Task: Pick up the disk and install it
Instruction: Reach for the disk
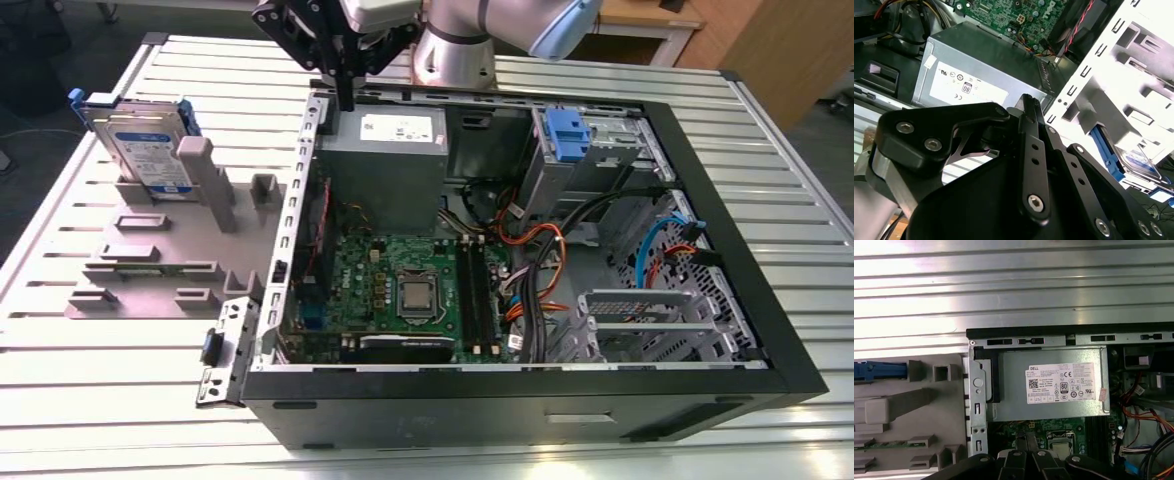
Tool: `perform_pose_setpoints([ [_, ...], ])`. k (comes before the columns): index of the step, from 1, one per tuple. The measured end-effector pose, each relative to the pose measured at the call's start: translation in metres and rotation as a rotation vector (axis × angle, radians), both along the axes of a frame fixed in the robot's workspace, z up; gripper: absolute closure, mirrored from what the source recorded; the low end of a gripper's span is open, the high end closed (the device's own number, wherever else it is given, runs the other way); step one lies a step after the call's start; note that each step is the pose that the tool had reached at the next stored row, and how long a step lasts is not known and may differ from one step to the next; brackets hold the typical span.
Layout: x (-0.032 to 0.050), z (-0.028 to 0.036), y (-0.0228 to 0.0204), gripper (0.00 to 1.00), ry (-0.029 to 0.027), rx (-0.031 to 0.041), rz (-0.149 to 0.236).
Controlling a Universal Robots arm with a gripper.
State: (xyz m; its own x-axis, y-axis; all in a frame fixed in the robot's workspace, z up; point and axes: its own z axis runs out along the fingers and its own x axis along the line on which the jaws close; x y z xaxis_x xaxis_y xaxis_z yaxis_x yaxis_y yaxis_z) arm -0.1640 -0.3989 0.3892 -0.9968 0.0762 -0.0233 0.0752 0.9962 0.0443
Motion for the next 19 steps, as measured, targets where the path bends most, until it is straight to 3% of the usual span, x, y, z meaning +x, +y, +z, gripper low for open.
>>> perform_pose_setpoints([
  [19,-0.0064,-0.0002,0.0,0.89,0.0,0.0,0.0],
])
